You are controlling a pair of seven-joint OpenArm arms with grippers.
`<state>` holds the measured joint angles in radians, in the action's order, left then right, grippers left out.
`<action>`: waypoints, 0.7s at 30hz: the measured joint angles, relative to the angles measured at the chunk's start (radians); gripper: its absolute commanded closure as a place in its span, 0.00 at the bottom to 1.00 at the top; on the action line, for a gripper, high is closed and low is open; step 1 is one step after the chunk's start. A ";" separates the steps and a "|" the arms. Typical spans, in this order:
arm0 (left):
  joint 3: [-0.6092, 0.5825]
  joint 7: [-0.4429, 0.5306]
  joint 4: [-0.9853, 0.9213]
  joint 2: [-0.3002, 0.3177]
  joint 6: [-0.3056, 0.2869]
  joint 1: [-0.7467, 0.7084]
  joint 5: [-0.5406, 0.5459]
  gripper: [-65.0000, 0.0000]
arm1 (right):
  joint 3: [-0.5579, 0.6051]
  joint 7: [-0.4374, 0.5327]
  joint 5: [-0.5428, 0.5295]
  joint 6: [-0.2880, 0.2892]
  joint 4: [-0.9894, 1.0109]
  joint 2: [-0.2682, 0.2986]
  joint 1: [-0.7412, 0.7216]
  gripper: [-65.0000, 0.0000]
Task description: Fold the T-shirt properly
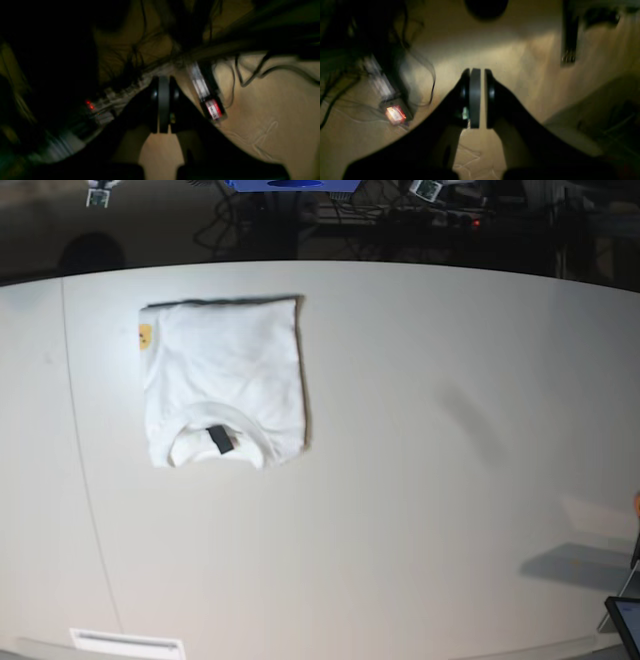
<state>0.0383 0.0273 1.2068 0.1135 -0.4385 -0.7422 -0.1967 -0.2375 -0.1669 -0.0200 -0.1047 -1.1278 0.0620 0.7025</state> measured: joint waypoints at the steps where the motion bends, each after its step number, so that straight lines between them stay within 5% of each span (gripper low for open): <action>1: -0.002 -0.064 -0.065 -0.003 -0.004 0.049 0.000 1.00 | -0.001 -0.053 0.001 0.014 0.072 0.010 -0.060 0.94; 6: 0.000 -0.173 -0.453 0.000 0.012 0.288 -0.007 1.00 | 0.000 -0.102 0.000 0.121 0.596 0.055 -0.357 0.94; 12: -0.002 -0.131 -1.034 -0.006 0.010 0.591 -0.034 1.00 | 0.340 0.202 0.003 0.173 1.017 0.085 -0.564 0.94; 15: -0.001 -0.061 -1.074 -0.014 0.010 0.627 -0.147 1.00 | 0.459 0.293 0.002 0.172 1.075 0.075 -0.575 0.93; 21: 0.003 -0.067 -1.080 -0.057 0.011 0.617 -0.251 1.00 | 0.399 0.343 0.001 0.175 1.080 0.036 -0.556 0.93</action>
<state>0.0410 -0.0399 0.1272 0.0566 -0.4271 -0.1253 -0.4473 0.1616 0.1761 -0.0189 0.0704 -0.0483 0.0978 0.1463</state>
